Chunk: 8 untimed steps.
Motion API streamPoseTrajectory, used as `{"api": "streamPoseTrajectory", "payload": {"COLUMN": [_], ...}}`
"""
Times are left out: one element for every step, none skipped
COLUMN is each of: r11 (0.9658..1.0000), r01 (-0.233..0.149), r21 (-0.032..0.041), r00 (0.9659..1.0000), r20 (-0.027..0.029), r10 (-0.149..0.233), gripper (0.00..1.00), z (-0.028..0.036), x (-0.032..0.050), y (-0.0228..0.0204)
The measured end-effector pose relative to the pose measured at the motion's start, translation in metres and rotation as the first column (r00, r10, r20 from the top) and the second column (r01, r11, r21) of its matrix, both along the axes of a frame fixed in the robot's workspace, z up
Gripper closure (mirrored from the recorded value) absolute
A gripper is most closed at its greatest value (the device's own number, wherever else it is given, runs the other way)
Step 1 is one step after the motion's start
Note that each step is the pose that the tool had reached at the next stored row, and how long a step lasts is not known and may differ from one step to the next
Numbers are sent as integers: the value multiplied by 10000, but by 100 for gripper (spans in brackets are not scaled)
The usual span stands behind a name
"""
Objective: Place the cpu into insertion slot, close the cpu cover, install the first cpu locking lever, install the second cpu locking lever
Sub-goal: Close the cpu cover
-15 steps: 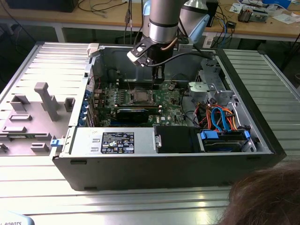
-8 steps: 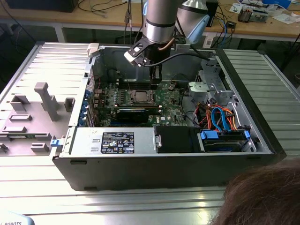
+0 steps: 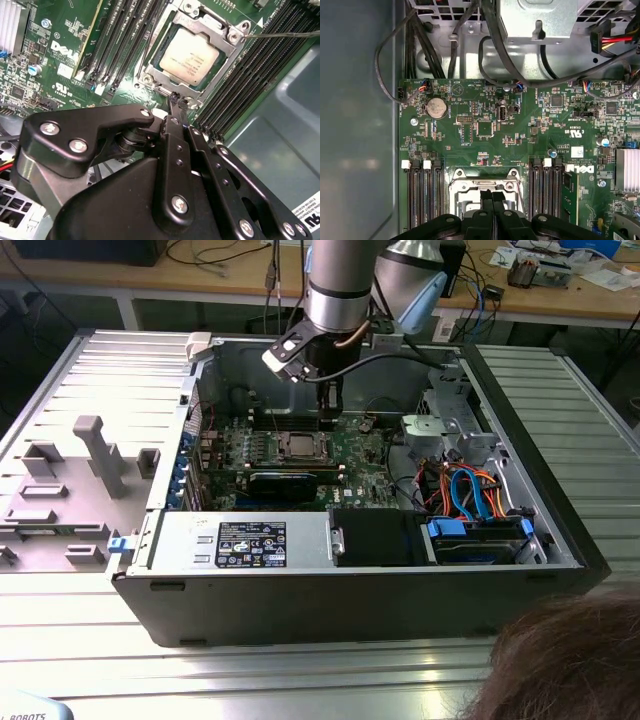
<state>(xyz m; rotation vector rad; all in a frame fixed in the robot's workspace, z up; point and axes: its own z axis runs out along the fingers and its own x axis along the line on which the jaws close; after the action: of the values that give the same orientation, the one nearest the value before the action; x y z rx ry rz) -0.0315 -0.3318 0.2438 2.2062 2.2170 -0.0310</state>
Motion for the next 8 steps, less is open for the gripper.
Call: {"api": "streamPoseTrajectory", "payload": {"r11": [10000,10000,10000,10000,10000,10000,10000,10000], "r01": [1,1,0,0,1,1,0,1], "r21": [0,0,0,0,0,0,0,0], "r00": [10000,10000,10000,10000,10000,10000,10000,10000], "r20": [1,0,0,0,0,0,0,0], "r10": [-1,-1,0,0,-1,-1,0,-1], "gripper": [89,89,89,89,89,89,89,89], "z": [-1,-1,-2,-2,-3,-3,-3,-3], "x": [-7,-12,-27,-38,-46,-51,-54,-59], "y": [0,0,0,0,0,0,0,0]}}
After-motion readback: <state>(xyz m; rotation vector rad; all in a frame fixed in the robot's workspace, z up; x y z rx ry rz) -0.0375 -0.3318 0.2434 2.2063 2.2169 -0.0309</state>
